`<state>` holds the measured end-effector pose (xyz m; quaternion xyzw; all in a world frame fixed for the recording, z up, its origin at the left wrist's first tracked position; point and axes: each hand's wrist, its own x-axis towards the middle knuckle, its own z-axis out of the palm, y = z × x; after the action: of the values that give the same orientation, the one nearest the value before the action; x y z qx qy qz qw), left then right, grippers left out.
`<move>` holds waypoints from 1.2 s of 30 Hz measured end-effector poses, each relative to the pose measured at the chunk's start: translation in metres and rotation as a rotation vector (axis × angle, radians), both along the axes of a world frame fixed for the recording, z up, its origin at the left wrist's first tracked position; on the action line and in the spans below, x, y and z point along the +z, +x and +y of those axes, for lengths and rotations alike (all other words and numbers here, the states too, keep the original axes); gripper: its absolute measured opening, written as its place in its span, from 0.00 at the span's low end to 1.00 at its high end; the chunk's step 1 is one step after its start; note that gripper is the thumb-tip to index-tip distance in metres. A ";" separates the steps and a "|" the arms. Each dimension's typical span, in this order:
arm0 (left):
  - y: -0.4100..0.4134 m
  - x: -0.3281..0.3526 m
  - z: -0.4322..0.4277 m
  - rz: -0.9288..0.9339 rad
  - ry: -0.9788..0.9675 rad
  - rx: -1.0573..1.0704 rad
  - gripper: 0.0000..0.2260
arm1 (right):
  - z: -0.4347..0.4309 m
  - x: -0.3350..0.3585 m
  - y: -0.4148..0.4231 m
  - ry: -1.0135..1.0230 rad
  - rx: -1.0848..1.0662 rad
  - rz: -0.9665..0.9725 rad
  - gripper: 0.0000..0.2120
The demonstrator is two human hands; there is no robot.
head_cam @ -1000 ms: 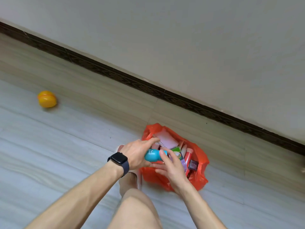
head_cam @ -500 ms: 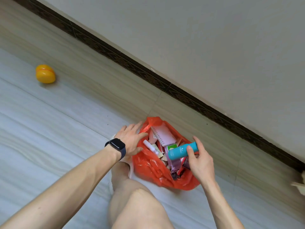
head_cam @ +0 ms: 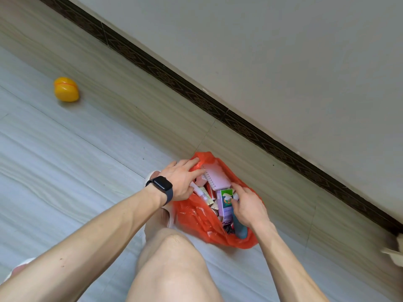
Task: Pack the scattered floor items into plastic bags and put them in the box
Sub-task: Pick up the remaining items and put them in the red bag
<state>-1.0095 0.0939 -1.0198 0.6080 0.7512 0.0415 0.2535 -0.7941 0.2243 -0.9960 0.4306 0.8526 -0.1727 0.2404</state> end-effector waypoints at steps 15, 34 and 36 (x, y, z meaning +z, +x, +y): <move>-0.149 0.172 -0.217 0.362 -0.181 0.618 0.30 | -0.126 0.182 -0.229 0.033 0.729 0.689 0.20; -0.204 0.063 -0.487 0.159 -0.359 1.283 0.32 | -0.308 0.109 -0.395 -0.012 1.263 0.251 0.25; -0.210 0.030 -0.496 0.119 -0.414 1.307 0.33 | -0.315 0.070 -0.406 -0.033 1.264 0.151 0.26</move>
<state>-1.2193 -0.4023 -0.9898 -0.0298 0.9689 0.0082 0.2457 -1.2004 -0.0909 -0.9257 -0.1729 0.9539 -0.0404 0.2419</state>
